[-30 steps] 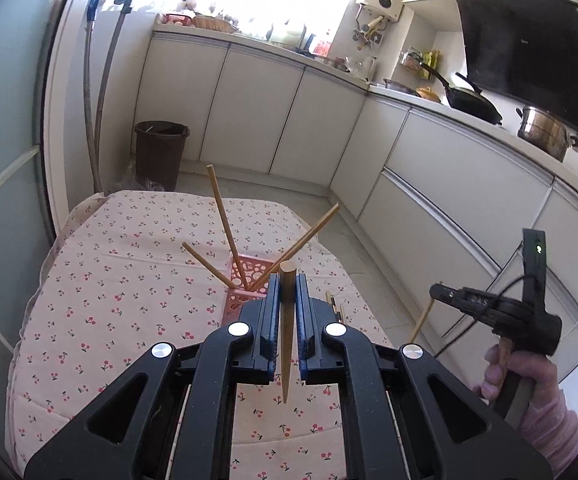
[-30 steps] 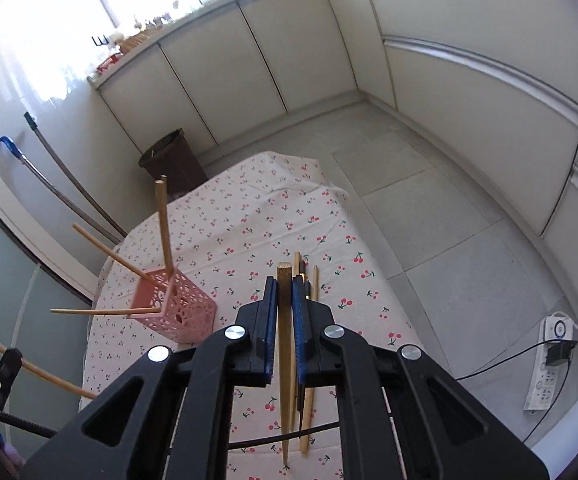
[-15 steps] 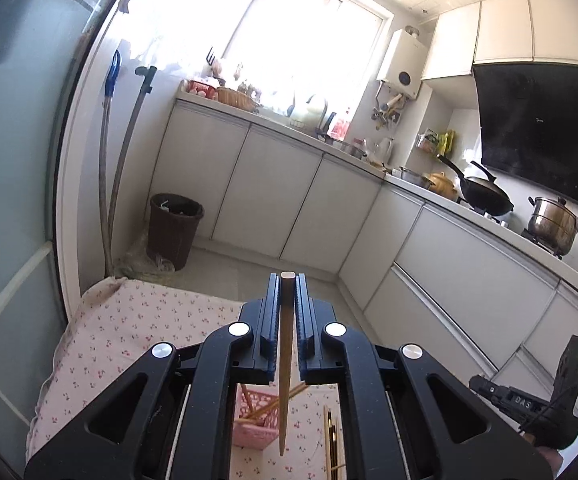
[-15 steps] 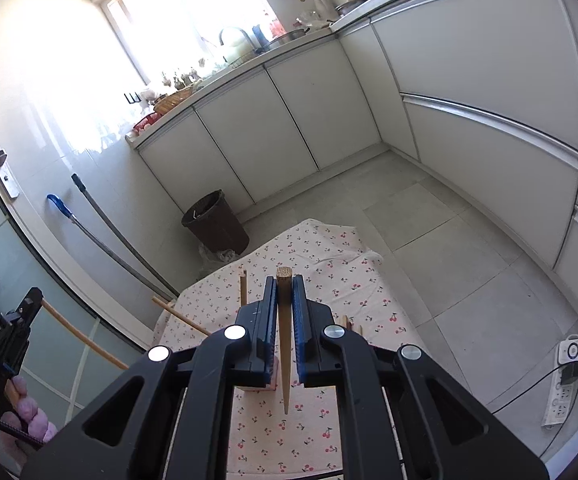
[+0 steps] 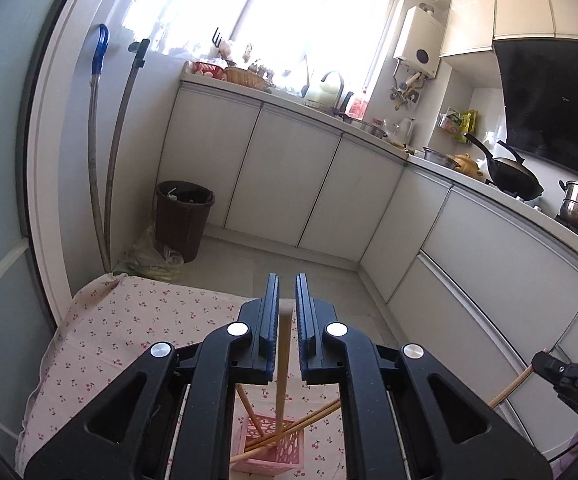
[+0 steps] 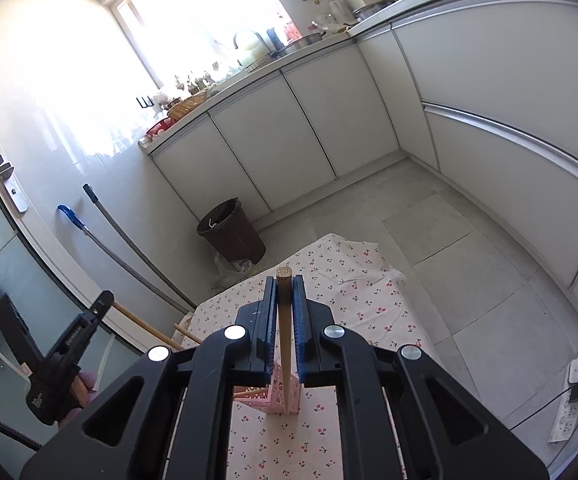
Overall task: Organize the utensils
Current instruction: 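Carry both chopsticks over the pink cup and open both grippers to drop them in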
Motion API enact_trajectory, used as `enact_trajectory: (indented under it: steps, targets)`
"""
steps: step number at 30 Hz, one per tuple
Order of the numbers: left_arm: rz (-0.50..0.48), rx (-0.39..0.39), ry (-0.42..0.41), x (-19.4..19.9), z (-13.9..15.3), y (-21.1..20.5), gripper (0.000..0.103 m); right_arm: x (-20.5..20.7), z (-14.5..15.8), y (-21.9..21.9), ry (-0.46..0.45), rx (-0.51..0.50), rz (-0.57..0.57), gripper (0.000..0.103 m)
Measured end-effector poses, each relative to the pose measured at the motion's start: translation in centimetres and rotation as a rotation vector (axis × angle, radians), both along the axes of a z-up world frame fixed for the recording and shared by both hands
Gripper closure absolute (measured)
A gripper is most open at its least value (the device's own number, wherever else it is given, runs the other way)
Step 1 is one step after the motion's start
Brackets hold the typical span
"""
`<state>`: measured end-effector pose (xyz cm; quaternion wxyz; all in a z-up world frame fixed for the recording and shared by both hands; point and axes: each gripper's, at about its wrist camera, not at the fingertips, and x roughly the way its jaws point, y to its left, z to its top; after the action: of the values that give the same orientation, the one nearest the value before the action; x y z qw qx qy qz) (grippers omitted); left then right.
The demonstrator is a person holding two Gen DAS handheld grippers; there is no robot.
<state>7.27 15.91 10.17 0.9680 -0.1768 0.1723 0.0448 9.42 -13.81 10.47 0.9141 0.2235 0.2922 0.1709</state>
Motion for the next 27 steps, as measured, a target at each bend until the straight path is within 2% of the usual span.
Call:
enact_trajectory:
  steps: [3,13,18,23,26,27]
  targets:
    - [0.023,-0.051,-0.005,-0.4,0.0,1.1,0.072,0.3,1.1,0.3,-0.022,0.007,-0.002,0.095]
    - [0.088,-0.098,-0.062,-3.8,3.0,3.5,0.070,1.3,3.3,3.6,-0.078,0.008,0.004,0.095]
    - [0.081,-0.103,-0.088,-4.7,3.9,3.7,0.068,2.8,2.1,5.9,-0.053,-0.007,0.011,0.095]
    - [0.078,-0.097,-0.064,-4.1,3.3,3.7,0.067,4.3,0.2,7.8,-0.018,0.003,0.017,0.095]
    - [0.066,-0.100,-0.031,-3.5,2.5,3.6,0.067,5.0,-1.1,8.5,-0.004,0.031,0.039,0.089]
    - [0.061,-0.098,-0.027,-3.5,2.5,3.4,0.067,5.1,-1.4,8.6,0.011,0.048,0.052,0.081]
